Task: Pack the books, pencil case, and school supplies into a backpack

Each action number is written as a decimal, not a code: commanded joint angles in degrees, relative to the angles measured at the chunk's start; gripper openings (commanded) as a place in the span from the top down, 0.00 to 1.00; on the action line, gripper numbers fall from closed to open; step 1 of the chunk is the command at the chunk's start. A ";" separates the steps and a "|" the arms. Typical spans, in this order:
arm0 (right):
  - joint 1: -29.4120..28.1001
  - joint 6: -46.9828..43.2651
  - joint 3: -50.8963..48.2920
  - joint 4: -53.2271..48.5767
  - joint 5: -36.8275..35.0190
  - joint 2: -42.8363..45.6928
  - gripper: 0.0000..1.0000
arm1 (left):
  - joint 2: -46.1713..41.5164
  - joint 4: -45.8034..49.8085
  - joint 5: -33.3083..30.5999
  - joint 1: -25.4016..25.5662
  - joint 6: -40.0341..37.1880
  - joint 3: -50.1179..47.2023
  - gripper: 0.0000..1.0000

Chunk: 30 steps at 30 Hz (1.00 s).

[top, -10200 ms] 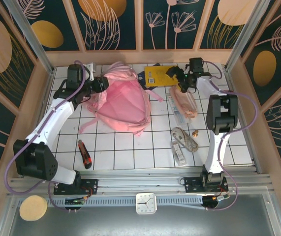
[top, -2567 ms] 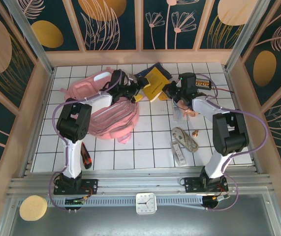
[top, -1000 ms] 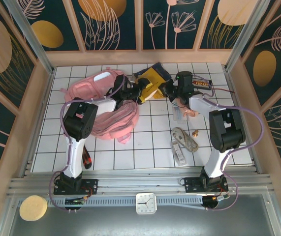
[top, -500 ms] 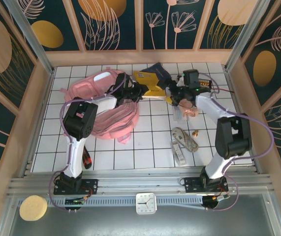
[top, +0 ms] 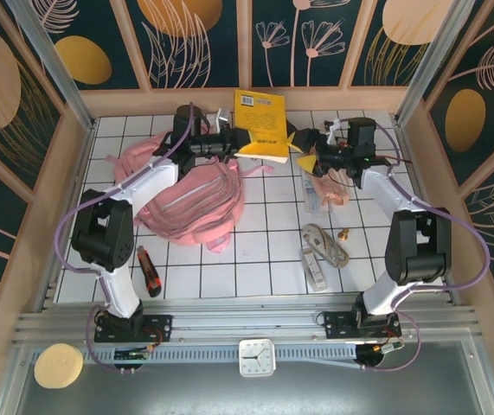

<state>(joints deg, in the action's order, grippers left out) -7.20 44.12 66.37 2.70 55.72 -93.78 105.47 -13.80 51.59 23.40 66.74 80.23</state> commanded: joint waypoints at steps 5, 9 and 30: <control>-3.89 4.11 3.06 11.36 6.15 -3.19 0.03 | -3.93 -7.12 6.28 1.42 1.36 -5.30 1.00; -4.54 6.33 3.08 14.20 6.33 -3.81 0.31 | -4.75 -6.96 6.04 2.09 1.03 -6.63 1.00; 1.64 -8.37 -4.85 -19.69 -12.98 16.27 1.00 | -20.32 45.36 -49.38 7.01 -58.74 -11.66 0.01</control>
<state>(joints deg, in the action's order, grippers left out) -5.89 39.29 63.24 -11.86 44.10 -80.31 86.06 22.90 16.88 27.88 23.18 74.06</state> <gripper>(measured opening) 0.140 0.988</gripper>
